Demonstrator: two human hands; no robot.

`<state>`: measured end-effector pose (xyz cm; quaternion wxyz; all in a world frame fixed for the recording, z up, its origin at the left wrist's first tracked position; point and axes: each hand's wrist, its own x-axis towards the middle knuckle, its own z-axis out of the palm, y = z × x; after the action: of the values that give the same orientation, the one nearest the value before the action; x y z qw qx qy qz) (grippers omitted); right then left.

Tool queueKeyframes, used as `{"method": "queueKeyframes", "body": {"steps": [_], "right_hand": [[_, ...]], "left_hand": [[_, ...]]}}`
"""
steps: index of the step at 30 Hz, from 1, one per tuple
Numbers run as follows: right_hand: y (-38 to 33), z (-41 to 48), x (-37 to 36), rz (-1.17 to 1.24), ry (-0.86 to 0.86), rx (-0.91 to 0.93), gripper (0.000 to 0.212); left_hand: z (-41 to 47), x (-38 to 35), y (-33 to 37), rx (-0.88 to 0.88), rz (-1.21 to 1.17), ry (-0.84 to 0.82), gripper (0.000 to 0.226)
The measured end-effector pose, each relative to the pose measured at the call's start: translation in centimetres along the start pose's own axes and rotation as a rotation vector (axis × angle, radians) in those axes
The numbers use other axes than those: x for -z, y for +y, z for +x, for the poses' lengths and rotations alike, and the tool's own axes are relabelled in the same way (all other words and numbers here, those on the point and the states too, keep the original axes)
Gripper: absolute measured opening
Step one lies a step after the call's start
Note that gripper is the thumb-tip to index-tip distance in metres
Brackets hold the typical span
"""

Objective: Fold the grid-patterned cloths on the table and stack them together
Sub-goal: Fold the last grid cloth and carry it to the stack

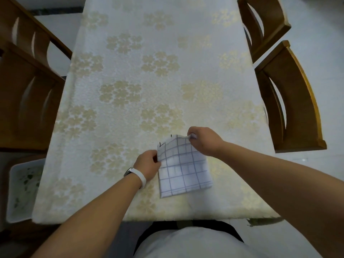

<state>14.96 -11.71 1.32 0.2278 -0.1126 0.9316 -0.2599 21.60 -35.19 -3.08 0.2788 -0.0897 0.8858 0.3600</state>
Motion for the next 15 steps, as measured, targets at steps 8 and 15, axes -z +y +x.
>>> {"method": "queueKeyframes", "body": {"steps": [8,15], "right_hand": [[-0.1,-1.2,1.5,-0.052,-0.041,0.085,0.019],[-0.3,-4.0,1.9,-0.133,-0.029,0.229,0.018]], "left_hand": [[-0.9,3.3,1.6,-0.171,-0.114,0.059,0.050],[-2.3,4.2,4.2,-0.464,0.209,0.106,0.032]]}}
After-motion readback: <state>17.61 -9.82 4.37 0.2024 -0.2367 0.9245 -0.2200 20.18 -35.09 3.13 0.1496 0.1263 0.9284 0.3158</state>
